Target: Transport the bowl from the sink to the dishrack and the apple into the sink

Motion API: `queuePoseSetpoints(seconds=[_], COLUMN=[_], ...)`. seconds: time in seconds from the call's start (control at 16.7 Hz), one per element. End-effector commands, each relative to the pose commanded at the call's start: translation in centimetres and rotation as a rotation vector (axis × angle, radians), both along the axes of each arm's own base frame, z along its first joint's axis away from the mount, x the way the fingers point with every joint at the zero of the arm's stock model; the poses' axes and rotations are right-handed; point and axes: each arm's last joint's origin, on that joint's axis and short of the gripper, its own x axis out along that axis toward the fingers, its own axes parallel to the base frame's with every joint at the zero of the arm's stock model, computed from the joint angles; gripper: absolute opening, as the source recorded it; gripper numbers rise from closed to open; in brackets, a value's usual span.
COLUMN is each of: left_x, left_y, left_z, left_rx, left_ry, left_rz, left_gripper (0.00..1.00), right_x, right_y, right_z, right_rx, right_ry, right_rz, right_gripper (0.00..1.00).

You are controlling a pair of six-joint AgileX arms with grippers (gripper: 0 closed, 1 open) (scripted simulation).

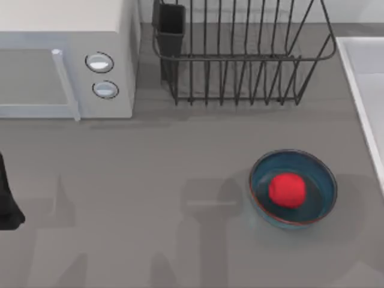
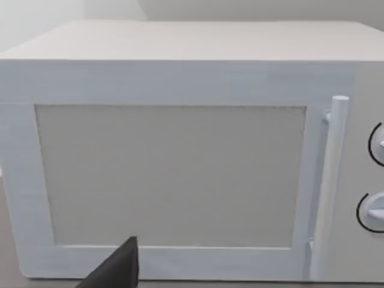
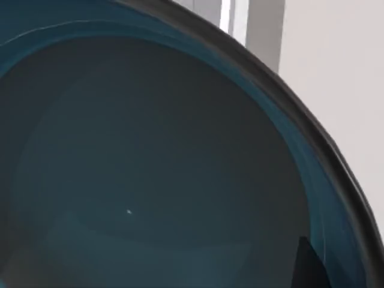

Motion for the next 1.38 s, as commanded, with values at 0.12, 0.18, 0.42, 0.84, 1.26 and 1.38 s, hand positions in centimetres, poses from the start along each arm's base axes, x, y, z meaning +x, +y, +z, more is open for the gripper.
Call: queuePoseSetpoints(seconds=[0.12, 0.18, 0.42, 0.84, 1.26, 1.38], left_x=[0.0, 0.0, 0.0, 0.0, 0.0, 0.0], left_y=[0.0, 0.0, 0.0, 0.0, 0.0, 0.0], left_z=[0.0, 0.0, 0.0, 0.0, 0.0, 0.0], left_rx=[0.000, 0.000, 0.000, 0.000, 0.000, 0.000], left_ry=[0.000, 0.000, 0.000, 0.000, 0.000, 0.000], left_rz=[0.000, 0.000, 0.000, 0.000, 0.000, 0.000], left_gripper=[1.00, 1.00, 1.00, 1.00, 1.00, 1.00], right_x=[3.3, 4.9, 8.8, 4.4, 0.9, 0.9], right_y=[3.8, 6.2, 17.6, 35.3, 38.7, 38.7], right_z=[0.1, 0.1, 0.2, 3.5, 5.7, 5.7], right_rx=[-0.081, -0.112, -0.141, 0.153, 0.322, 0.322], right_ry=[-0.118, -0.187, -0.517, -1.085, -1.246, -1.246], right_rz=[0.051, 0.075, 0.160, 0.184, 0.128, 0.128], right_gripper=[0.00, 0.00, 0.00, 0.00, 0.00, 0.00])
